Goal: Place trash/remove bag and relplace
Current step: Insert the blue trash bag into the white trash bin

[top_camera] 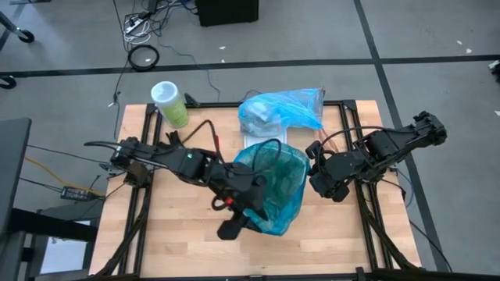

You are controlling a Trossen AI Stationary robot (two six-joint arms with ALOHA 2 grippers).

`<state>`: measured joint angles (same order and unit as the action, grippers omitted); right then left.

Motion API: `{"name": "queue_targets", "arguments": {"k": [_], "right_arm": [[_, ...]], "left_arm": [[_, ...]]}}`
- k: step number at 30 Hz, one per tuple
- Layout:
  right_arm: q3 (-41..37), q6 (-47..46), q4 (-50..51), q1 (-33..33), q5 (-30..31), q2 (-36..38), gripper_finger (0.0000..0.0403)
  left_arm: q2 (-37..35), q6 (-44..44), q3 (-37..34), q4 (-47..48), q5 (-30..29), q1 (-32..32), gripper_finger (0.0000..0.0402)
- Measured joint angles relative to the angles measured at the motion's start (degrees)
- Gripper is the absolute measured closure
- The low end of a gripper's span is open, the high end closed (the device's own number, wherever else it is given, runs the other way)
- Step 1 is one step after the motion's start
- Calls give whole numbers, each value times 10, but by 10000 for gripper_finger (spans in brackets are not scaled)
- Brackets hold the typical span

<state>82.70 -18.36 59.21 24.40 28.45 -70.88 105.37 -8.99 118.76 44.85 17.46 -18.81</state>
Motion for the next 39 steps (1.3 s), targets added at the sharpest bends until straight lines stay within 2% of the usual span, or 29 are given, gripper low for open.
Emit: {"name": "queue_targets", "arguments": {"k": [6,11,22,25,31,36,39], "right_arm": [[0,-1,0,0,0,-3,403],[0,-28,-4,4,-1,-8,403],[0,-76,-3,25,-1,-8,403],[0,-85,-3,34,-27,-8,399],[29,-129,-10,57,-80,-8,355],[70,-134,-10,76,-73,-8,301],[86,-128,-11,78,-51,-8,281]], "left_arm": [[-9,13,53,130,-72,-7,220],[-9,26,51,209,-132,-22,220],[-8,29,5,209,-144,-28,220],[-8,29,5,210,-143,-28,220],[-8,28,5,211,-115,-28,220],[-8,29,5,211,-118,-28,220],[-8,29,5,211,-139,-28,224]]}}
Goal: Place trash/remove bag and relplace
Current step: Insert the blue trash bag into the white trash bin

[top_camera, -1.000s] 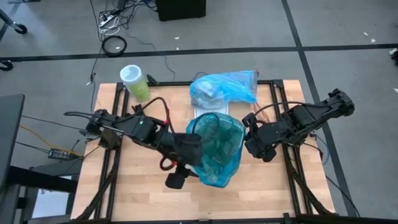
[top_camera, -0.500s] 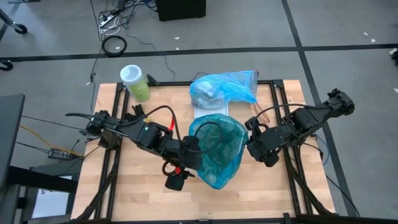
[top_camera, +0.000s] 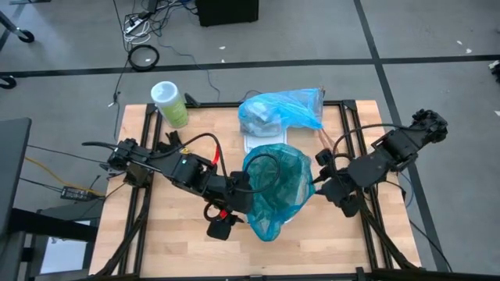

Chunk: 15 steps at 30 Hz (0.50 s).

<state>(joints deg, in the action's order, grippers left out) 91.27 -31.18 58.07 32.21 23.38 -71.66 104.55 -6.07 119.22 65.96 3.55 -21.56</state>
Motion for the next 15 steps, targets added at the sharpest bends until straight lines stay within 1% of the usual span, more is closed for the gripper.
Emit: {"name": "queue_targets", "arguments": {"k": [2,4,7,10,15], "right_arm": [[6,15,-17,0,9,0,278],[7,38,-55,0,10,0,278],[7,54,-83,0,-4,0,279],[7,40,-47,0,-6,0,280],[3,-39,63,-1,0,0,280]], "left_arm": [[0,0,0,-1,-16,0,232],[0,0,2,-3,-26,1,243],[0,0,16,-5,-28,2,259],[0,0,27,-5,-29,2,271],[0,0,37,-5,-29,2,280]]}}
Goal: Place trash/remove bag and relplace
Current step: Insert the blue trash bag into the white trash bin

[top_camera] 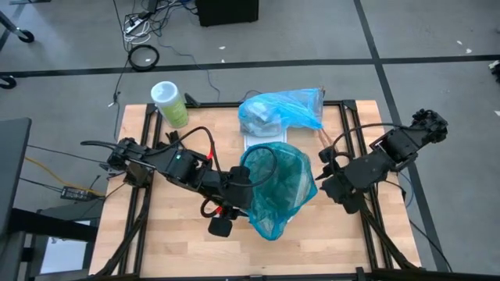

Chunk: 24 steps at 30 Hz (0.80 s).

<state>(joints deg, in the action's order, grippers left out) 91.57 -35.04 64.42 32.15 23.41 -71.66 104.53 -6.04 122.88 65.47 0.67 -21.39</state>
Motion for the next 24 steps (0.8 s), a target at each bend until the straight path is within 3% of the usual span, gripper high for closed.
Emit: {"name": "queue_targets", "arguments": {"k": [9,17,24], "right_arm": [[-7,-33,61,-1,45,0,280],[45,45,-83,34,35,3,280],[55,72,-128,33,37,-14,280]], "left_arm": [[0,0,0,0,0,0,281],[0,-4,0,0,0,0,281],[0,-4,0,0,-6,0,282]]}}
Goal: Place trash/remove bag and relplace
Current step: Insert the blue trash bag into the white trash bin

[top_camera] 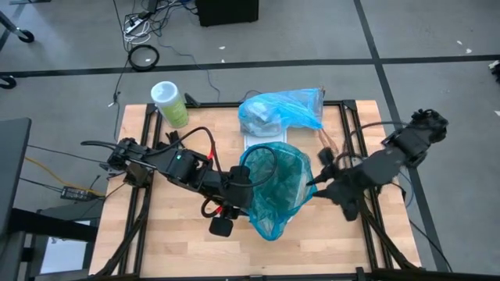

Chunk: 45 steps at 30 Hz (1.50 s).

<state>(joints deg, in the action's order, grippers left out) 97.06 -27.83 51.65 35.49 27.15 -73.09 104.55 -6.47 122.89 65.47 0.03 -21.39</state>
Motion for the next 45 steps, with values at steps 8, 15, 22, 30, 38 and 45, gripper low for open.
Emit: {"name": "queue_targets", "arguments": {"k": [8,15,22,30,38,45], "right_arm": [[0,70,-37,-20,-44,-62,280],[0,71,-49,-23,-44,-64,280],[0,52,-110,-27,-94,-74,280],[0,51,-112,-36,-115,-97,281],[-1,54,-113,-60,-128,-103,283],[-1,56,-108,-61,-147,-101,354]], "left_arm": [[0,0,0,0,0,0,319],[0,3,0,0,1,0,386],[0,3,0,0,1,-1,392],[0,3,22,-5,0,-1,393],[0,3,31,-20,-1,-1,393],[0,3,30,-20,-1,-1,392]]}}
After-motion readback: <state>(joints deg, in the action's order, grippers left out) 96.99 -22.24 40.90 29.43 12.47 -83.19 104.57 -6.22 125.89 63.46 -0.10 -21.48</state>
